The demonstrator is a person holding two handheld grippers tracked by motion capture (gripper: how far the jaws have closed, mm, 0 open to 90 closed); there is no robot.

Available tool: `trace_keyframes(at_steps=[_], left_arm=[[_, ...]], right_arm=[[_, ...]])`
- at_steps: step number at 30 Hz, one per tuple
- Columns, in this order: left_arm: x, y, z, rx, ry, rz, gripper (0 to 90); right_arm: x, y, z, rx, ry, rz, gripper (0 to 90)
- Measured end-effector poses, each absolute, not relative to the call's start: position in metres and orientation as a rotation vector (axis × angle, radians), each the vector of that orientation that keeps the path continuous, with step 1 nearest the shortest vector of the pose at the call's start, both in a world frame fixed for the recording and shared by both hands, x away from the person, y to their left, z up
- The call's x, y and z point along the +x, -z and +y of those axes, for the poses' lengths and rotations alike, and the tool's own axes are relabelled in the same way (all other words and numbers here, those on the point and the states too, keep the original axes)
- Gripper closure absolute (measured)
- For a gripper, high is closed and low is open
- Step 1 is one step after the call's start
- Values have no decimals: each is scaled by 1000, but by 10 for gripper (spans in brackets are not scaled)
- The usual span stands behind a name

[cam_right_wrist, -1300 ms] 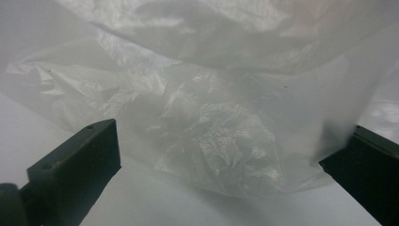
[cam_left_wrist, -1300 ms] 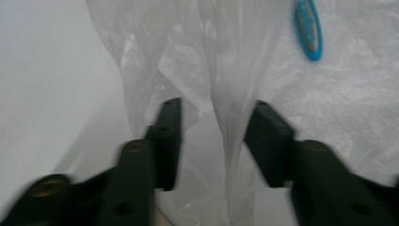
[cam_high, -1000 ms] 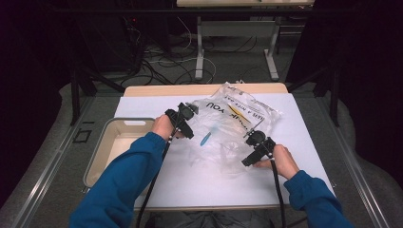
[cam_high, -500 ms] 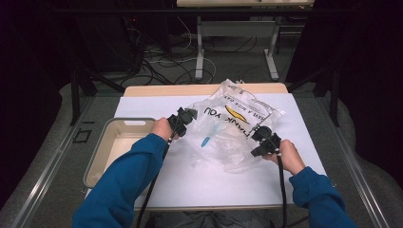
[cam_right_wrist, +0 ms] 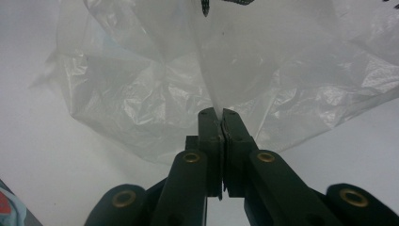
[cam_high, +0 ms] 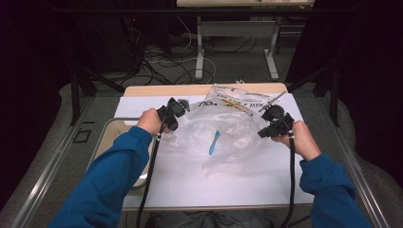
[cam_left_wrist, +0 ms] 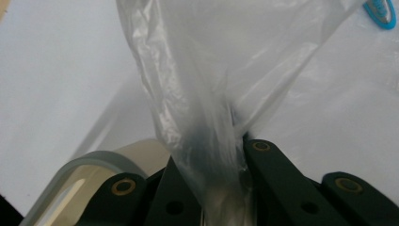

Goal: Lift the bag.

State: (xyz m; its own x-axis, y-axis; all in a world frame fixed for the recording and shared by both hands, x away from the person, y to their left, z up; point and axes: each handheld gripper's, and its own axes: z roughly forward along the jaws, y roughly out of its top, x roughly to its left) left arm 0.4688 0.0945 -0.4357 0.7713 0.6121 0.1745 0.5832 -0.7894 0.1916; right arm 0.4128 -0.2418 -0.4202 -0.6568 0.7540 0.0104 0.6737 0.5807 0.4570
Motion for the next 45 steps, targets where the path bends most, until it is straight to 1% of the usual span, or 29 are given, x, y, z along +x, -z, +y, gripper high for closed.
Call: trace_keyframes(at_steps=[8,15,17,24,27,38,45], left_arm=[[465,398,102,2808,-334,931,900],[462,368,104,2842,-317,911,900],[462,361,104,2849,-317,909,900],[465,334,108,2859,-250,891,900],[464,319,111,2861,-239,883,900],[461,268,119,2871,-255,914,900],[460,243,120,2854,-266,913,900]], right_arm=[[418,392,-252,1210,-618,2605,888],[424,372,-256,1217,-542,2617,888],[425,364,-256,1235,-535,2600,888],[430,331,-255,1244,-452,2607,886],[430,312,-253,1235,-410,2609,886],[426,261,-250,1223,-343,2611,884],[424,239,-250,1218,-366,2598,883]])
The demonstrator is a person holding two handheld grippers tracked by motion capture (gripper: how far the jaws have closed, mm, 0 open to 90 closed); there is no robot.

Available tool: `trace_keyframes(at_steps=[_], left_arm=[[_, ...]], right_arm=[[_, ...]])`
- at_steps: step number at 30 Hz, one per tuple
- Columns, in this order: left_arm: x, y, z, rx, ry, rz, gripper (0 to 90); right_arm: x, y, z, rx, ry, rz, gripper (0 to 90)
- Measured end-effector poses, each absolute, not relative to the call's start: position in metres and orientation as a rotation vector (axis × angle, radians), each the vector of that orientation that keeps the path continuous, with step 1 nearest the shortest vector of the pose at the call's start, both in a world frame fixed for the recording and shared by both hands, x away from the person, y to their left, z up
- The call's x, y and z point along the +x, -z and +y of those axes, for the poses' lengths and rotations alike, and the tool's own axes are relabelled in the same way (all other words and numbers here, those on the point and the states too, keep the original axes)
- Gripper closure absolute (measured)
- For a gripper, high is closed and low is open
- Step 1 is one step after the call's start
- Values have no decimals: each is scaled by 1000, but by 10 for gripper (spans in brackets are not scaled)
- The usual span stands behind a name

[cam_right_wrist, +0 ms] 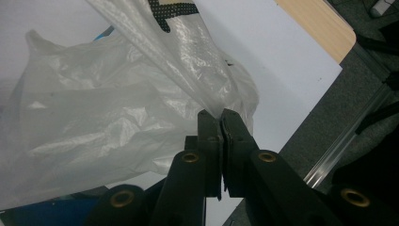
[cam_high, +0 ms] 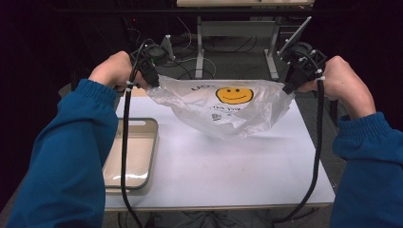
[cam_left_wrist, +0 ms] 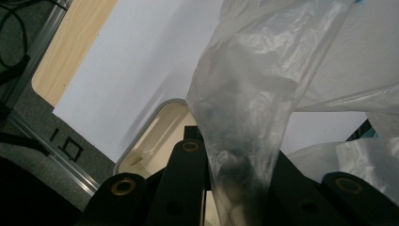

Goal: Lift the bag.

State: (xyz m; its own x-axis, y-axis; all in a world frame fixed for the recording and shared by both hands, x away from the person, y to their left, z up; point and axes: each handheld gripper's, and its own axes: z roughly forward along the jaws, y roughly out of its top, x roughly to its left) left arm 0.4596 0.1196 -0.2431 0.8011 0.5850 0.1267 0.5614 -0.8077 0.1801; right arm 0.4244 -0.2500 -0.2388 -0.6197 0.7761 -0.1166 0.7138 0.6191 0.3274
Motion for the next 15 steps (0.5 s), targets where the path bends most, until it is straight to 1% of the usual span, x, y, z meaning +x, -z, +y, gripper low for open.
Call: trace_keyframes(at_steps=[3,6,8,12,13,15], left_arm=[[464,249,118,2848,-255,924,900],[471,269,115,2854,-226,928,900],[474,282,112,2851,-217,925,900],[480,313,110,2772,-251,935,900],[480,320,110,2757,-245,926,900],[480,334,111,2701,-280,938,900]], right_arm=[[427,243,-252,1226,-371,2598,882],[436,262,-254,1255,-373,2604,880],[442,281,-257,1283,-378,2598,879],[450,314,-262,1299,-435,2577,871],[451,321,-264,1297,-479,2565,872],[450,333,-268,1321,-576,2541,872]])
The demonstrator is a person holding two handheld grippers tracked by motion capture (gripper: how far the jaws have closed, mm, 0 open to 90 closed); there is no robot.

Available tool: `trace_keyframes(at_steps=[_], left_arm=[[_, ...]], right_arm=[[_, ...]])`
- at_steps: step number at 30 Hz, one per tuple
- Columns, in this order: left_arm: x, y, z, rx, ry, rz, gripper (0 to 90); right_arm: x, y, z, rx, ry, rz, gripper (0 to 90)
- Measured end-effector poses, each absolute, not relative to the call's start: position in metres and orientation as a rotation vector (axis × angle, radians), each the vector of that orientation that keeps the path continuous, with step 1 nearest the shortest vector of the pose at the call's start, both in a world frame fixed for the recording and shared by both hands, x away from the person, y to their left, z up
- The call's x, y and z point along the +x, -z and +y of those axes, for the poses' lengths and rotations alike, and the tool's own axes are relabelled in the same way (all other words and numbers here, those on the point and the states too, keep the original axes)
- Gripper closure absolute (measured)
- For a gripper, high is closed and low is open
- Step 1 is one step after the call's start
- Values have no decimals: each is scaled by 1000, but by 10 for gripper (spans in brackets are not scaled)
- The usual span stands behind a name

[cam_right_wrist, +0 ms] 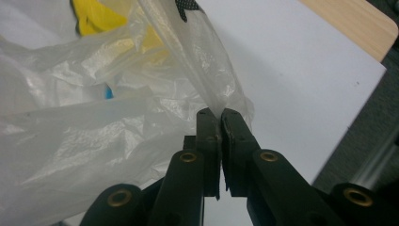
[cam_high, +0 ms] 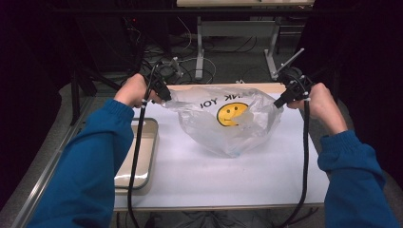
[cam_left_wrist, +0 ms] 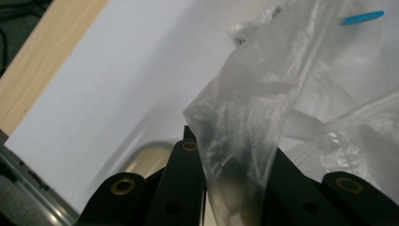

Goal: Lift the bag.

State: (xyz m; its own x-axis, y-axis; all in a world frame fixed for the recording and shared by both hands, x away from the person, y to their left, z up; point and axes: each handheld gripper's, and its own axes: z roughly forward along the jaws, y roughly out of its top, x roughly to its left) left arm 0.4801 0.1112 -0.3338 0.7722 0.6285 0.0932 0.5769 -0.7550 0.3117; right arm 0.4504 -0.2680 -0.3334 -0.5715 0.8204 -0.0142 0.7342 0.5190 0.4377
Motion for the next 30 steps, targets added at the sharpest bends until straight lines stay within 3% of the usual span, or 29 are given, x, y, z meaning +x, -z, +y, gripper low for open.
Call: trace_keyframes(at_steps=[16,30], left_arm=[[483,428,127,2345,-345,1114,898],[479,468,123,2345,-396,1165,871]], right_arm=[[445,432,-275,1313,-867,2345,869],[449,469,-275,1279,-927,2278,849]])
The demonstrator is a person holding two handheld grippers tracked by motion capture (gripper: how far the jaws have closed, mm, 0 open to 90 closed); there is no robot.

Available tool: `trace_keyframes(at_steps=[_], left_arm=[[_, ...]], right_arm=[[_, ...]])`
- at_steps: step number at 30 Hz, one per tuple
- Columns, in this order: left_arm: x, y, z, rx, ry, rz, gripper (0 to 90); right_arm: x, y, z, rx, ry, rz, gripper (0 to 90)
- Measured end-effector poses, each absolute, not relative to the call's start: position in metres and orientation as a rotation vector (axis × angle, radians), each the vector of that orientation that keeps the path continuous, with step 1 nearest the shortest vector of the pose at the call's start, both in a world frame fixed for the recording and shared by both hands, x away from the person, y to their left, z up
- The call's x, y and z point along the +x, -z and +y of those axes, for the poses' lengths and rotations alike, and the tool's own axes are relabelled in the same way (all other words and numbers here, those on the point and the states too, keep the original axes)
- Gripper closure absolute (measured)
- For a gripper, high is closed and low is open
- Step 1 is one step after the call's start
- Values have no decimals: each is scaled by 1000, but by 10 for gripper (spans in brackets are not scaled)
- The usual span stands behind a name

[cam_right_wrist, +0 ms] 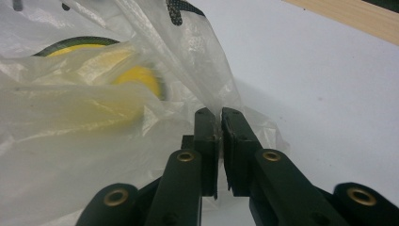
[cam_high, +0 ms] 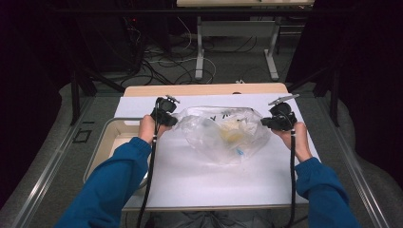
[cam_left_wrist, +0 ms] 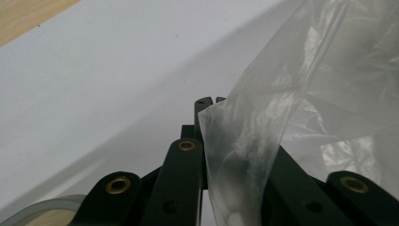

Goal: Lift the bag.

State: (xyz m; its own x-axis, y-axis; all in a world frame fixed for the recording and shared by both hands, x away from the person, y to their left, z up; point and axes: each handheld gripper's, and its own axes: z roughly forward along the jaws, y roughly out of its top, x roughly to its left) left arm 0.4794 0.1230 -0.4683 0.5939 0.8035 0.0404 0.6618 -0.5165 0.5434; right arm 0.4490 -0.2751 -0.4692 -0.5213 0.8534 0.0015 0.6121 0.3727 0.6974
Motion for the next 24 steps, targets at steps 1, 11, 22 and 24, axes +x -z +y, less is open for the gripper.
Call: trace_keyframes(at_steps=[1,11,22,24], left_arm=[[479,470,123,2351,-392,1173,868],[476,481,123,2404,-399,1199,857],[467,461,129,2313,-426,1150,384],[464,453,132,2290,-433,1121,293]], right_arm=[[449,470,-274,1274,-916,2288,849],[454,485,-268,1326,-845,2331,866],[445,456,-271,1273,-927,2326,685],[442,449,-272,1276,-940,2324,587]])
